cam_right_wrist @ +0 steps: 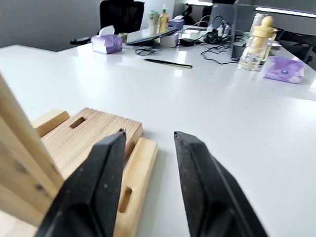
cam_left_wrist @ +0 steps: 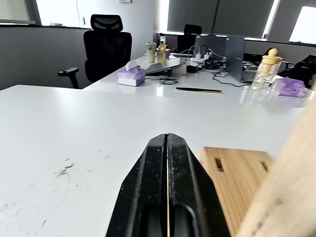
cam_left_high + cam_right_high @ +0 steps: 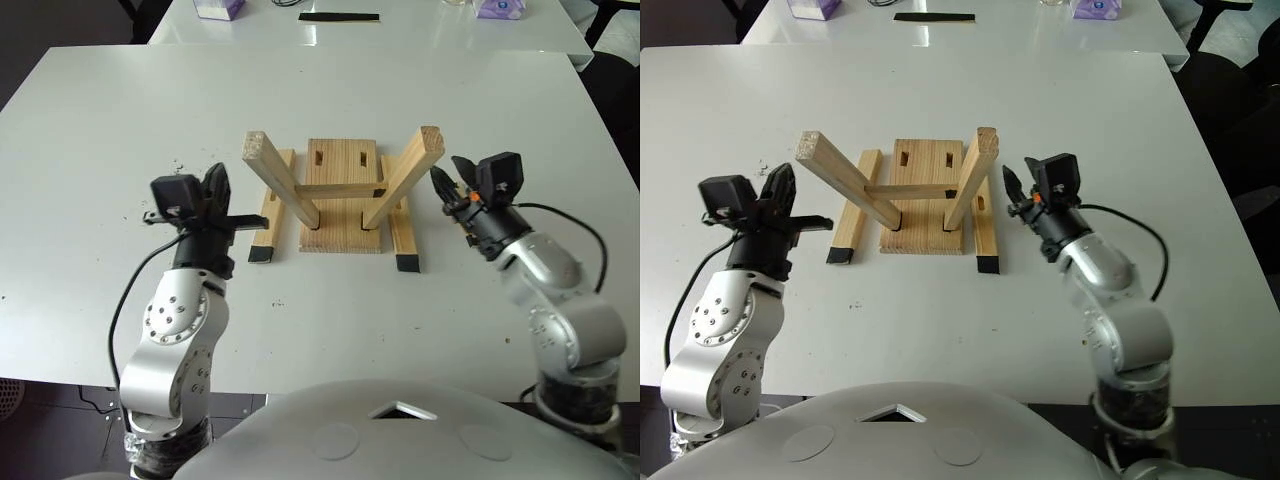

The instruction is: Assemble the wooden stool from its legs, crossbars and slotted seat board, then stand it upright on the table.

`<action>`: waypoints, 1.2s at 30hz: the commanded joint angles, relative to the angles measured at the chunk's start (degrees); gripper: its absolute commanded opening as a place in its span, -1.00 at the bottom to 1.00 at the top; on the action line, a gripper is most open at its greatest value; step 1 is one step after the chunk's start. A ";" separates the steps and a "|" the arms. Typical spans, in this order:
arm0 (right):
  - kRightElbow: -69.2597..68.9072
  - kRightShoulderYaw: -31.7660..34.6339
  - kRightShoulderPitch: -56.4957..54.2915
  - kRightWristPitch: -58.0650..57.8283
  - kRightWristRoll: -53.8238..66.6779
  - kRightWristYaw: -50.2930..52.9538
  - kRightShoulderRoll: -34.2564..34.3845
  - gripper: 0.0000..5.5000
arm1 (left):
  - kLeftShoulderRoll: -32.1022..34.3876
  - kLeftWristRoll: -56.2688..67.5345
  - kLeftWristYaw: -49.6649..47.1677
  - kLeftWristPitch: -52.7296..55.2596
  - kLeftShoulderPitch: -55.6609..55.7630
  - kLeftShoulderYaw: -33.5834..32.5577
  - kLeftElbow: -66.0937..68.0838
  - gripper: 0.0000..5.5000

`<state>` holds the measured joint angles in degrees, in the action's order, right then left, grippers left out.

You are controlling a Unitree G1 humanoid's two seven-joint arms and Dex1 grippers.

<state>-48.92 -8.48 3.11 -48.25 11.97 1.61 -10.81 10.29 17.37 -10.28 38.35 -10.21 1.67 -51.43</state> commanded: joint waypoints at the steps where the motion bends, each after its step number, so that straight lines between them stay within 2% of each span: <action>1: -5.35 -8.10 -1.36 -3.13 -7.04 7.94 3.75 -0.61 | 1.48 -1.06 1.49 4.03 7.02 -0.31 0.89 -1.00; 5: -4.69 -15.77 -3.81 -3.38 -10.99 8.83 4.23 -0.86 | 0.02 -1.36 0.23 7.52 7.21 1.01 -2.99 -1.00; 8: -2.23 -17.18 -3.37 -1.93 -12.72 7.80 3.45 -0.98 | -0.92 -3.20 -0.26 7.21 6.41 2.86 -1.97 -1.00; 11: -0.29 -12.28 -2.28 -0.27 -15.29 7.95 1.78 -0.98 | -1.74 -5.89 -2.04 6.68 4.93 -0.86 -1.52 -1.00; 16: -2.28 1.44 0.35 -1.55 -19.52 8.78 -1.00 -0.98 | -1.97 -9.59 -3.27 7.34 -4.23 -12.37 -6.86 -1.00; 18: -3.73 2.75 0.71 -2.66 -20.13 7.97 -1.28 -0.98 | -1.49 -8.87 -1.58 7.30 -7.80 -13.74 -8.28 -1.00; 20: -5.02 -3.01 -1.19 -3.39 -19.80 6.78 0.24 -0.98 | -0.54 -6.57 1.96 8.22 -6.43 -8.94 -8.32 -1.00; 23: -4.34 -20.53 -5.16 -3.79 -18.22 4.88 6.02 -0.98 | -0.14 -2.43 11.64 10.49 5.88 9.44 -3.27 -1.00; 25: -3.60 -29.43 -6.09 -4.86 -18.66 4.29 7.43 -0.98 | -2.22 -2.32 14.87 9.67 10.81 18.04 2.09 -1.00; 26: -3.23 -31.14 -5.88 -5.48 -18.47 3.43 7.06 -0.98 | -2.95 -2.58 15.17 9.31 11.16 20.21 3.09 -1.00; 30: -2.21 -30.80 -5.54 -5.96 -19.77 -0.13 3.73 -0.98 | -3.82 -3.29 13.13 10.98 7.07 20.52 -0.08 -1.00; 36: -0.12 -27.67 -4.79 -4.74 -19.62 -3.28 1.48 -0.98 | -1.38 -5.89 12.40 10.31 3.79 14.68 -2.93 -1.00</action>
<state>-50.40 -35.93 -1.42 -53.85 -9.61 1.86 -8.30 8.32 11.10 0.85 48.38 -6.34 16.86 -52.18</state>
